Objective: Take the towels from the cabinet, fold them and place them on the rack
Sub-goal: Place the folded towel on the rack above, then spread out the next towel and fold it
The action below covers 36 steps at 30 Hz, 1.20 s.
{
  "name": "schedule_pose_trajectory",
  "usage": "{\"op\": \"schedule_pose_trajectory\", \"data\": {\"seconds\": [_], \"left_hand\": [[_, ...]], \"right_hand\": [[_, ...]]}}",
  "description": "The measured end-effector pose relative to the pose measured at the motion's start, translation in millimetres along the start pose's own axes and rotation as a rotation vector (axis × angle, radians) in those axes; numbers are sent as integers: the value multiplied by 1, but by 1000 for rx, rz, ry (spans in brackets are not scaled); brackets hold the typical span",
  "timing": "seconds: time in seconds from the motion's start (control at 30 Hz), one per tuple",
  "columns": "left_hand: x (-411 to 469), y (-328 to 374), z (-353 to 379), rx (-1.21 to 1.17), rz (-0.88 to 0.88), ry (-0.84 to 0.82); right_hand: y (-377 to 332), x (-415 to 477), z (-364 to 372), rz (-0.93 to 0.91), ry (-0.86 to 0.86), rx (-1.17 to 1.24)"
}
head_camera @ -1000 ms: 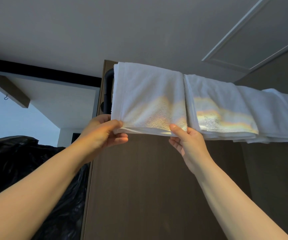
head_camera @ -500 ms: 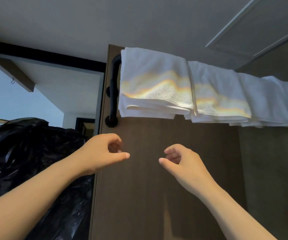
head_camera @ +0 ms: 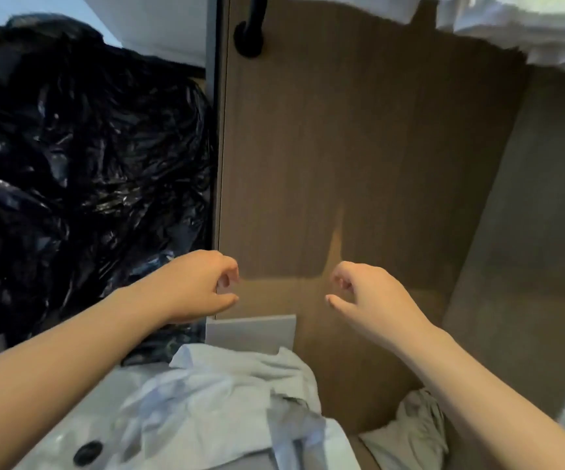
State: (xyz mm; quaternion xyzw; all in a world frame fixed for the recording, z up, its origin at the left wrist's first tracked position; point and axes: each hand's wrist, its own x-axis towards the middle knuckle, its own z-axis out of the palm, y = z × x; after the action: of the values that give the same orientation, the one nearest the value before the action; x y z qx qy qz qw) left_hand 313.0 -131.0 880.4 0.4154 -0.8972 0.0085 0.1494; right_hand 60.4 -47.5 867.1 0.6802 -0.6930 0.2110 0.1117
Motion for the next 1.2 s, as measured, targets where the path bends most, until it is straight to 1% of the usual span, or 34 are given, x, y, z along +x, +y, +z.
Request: {"op": "schedule_pose_trajectory", "data": {"seconds": [0.13,0.3,0.5,0.63,0.87,0.97,1.1,1.2], "left_hand": [[-25,-13,62,-2,-30,-128],[-46,-27,133,-25,-93,-296],[-46,-33,199,-103,-144,-412],[-36,-34,229,-178,-199,-433],[-25,-43,287,-213,-314,-448],[-32,-50,303,-240,-372,-470],[-36,-63,315,-258,-393,-497],[-30,-73,320,-281,-400,-464]], "right_hand": [[4,-24,47,11,-159,-26],[19,-39,103,4,-318,-57],[44,-39,167,27,-472,-19],[56,-35,200,32,-522,50],[81,-28,262,40,-617,164],[80,-23,281,22,-658,209],[74,-11,304,41,-695,257],[67,0,326,91,-748,340]]}}
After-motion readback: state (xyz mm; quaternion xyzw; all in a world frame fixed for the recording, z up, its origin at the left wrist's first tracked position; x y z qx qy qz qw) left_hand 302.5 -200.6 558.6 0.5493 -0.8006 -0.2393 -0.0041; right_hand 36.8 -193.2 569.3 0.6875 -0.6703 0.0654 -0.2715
